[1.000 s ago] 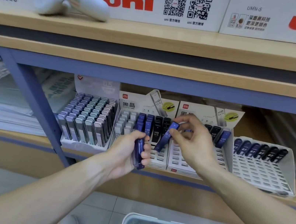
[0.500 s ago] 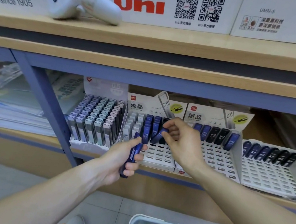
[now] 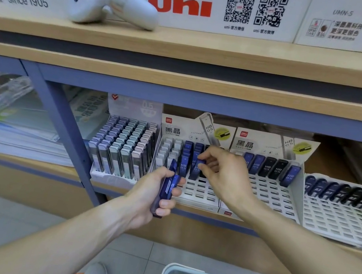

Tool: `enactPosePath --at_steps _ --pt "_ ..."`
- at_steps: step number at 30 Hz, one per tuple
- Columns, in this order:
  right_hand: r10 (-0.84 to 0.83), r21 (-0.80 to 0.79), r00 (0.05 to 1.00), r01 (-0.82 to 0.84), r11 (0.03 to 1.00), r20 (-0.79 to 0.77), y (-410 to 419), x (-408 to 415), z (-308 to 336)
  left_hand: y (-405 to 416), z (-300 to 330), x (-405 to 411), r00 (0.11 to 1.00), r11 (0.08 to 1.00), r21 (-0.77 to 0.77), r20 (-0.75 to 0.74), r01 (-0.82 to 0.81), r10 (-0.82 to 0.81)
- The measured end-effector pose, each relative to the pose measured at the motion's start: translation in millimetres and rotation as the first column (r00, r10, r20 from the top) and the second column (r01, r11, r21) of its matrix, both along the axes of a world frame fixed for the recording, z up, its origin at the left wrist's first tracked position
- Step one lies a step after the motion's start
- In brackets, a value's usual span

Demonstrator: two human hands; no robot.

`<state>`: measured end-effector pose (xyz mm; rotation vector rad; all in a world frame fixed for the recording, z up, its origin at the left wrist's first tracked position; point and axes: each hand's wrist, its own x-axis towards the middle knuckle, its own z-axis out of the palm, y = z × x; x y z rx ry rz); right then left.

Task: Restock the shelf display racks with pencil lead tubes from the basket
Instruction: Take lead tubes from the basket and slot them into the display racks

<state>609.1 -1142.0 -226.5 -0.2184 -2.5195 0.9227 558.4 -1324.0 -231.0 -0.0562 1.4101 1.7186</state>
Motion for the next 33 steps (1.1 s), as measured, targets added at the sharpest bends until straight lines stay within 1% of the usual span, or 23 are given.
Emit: enactPosePath --at_steps 4,8,9,11,12,13,14,15,16,17,18,19,22,25,29,31,33 --pt "0.014 0.105 1.000 -0.014 0.994 -0.004 2 -4 -5 -1 -3 1 0.999 1.000 0.005 -0.029 0.018 -0.017" --pt "0.037 0.188 0.997 -0.050 0.981 0.071 1 -4 -9 -2 -3 3 0.996 1.000 0.025 -0.083 0.011 -0.009" --pt "0.040 0.197 0.997 -0.053 0.979 0.071 0 -3 -9 -2 -2 3 0.995 1.000 0.026 -0.098 0.016 -0.013" --pt "0.023 0.175 1.000 -0.026 0.984 0.019 -3 -1 -7 -3 -1 4 0.993 0.999 0.032 -0.117 0.035 -0.032" --pt "0.001 0.127 1.000 0.000 0.992 -0.010 -4 0 -5 -3 0 4 0.992 0.998 0.038 -0.119 0.054 -0.049" --pt "-0.022 0.040 1.000 0.022 0.999 -0.016 -6 1 -3 -4 0 4 0.990 0.996 0.047 -0.118 0.079 -0.073" --pt "-0.033 -0.091 0.999 0.033 0.995 0.009 -8 2 -1 -4 0 4 0.988 0.992 0.058 -0.112 0.110 -0.103" --pt "-0.019 -0.258 0.998 0.032 0.966 0.052 -11 4 1 -5 0 4 0.985 0.987 0.070 -0.104 0.146 -0.138" --pt "0.020 -0.435 0.996 0.022 0.900 0.092 -14 6 3 -5 -1 4 0.980 0.980 0.081 -0.094 0.182 -0.174" --pt "0.066 -0.577 0.991 0.013 0.816 0.115 -16 8 3 -5 -2 4 0.975 0.972 0.091 -0.083 0.215 -0.207" --pt "0.098 -0.667 0.988 0.007 0.745 0.120 -18 10 5 -5 -3 5 0.970 0.966 0.098 -0.073 0.240 -0.233" --pt "0.109 -0.716 0.987 0.010 0.698 0.121 -18 12 6 -5 -3 5 0.966 0.961 0.103 -0.066 0.257 -0.251" --pt "0.097 -0.798 0.989 0.030 0.602 0.110 -16 15 10 -5 -2 6 0.962 0.957 0.113 -0.078 0.269 -0.261" --pt "0.071 -0.793 0.991 0.045 0.607 0.111 -14 16 13 -4 1 6 0.964 0.961 0.112 -0.110 0.253 -0.241" --pt "0.083 -0.833 0.994 0.016 0.554 0.074 -14 17 15 -1 -1 9 0.956 0.975 0.036 -0.207 0.221 -0.209" --pt "0.094 -0.822 0.993 0.006 0.569 0.073 -14 17 15 1 -5 10 0.947 0.980 -0.009 -0.256 0.200 -0.196" --pt "0.083 -0.807 0.994 0.009 0.590 0.072 -14 17 13 2 -8 10 0.945 0.984 -0.025 -0.275 0.177 -0.177"
